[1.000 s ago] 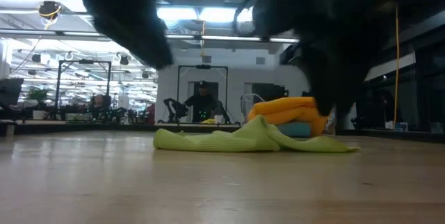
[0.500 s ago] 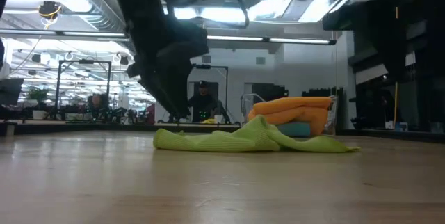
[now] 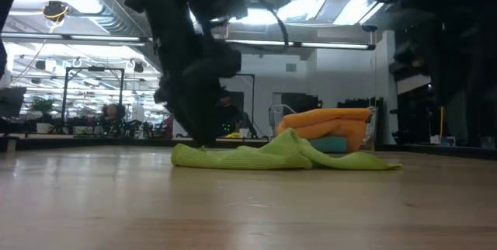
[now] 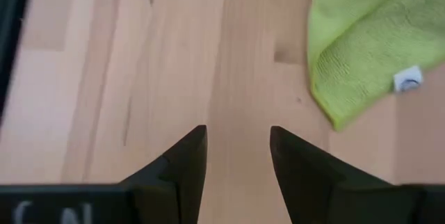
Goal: Fold microfiber towels
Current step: Fold the green microfiber cloth
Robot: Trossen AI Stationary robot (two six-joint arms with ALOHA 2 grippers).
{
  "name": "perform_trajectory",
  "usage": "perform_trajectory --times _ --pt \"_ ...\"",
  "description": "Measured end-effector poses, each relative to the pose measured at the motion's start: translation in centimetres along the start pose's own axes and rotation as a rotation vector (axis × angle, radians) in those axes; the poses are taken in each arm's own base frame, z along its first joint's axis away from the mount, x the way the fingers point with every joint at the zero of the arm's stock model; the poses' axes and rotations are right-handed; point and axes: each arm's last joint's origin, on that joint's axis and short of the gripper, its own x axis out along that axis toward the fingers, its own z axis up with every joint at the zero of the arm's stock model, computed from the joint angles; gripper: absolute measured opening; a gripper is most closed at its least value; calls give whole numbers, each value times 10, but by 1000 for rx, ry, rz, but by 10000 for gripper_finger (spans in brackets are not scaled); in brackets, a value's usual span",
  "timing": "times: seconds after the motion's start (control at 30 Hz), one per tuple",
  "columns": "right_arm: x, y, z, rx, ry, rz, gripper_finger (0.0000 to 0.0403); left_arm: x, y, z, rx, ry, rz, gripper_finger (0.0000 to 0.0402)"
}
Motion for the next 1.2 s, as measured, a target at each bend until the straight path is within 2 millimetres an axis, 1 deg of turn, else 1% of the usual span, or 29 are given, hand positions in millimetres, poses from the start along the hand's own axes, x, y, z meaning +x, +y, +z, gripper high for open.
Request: perform_trajectory --times 0.07,0.17,0.3,0.53,0.73,0.83,1.1,1.2 --pt "4 -4 -10 36 -55 24 161 6 2 -1 14 12 21 141" --pt "11 -9 -24 111 -83 39 162 9 3 3 10 -4 13 141" --pt "17 -13 -35 164 -52 28 162 10 6 5 -1 27 -14 141" --pt "17 -13 -35 163 -56 31 161 12 12 9 -26 72 -63 141" --pt "17 -12 -34 163 -64 37 162 14 11 8 -25 109 -102 141" --pt "17 -12 -34 164 -67 39 162 18 11 6 -5 111 -84 141" --pt "17 -12 -33 163 -70 40 162 17 9 10 14 78 -98 141" --pt "17 -12 -33 163 -75 42 162 17 9 10 17 78 -97 133"
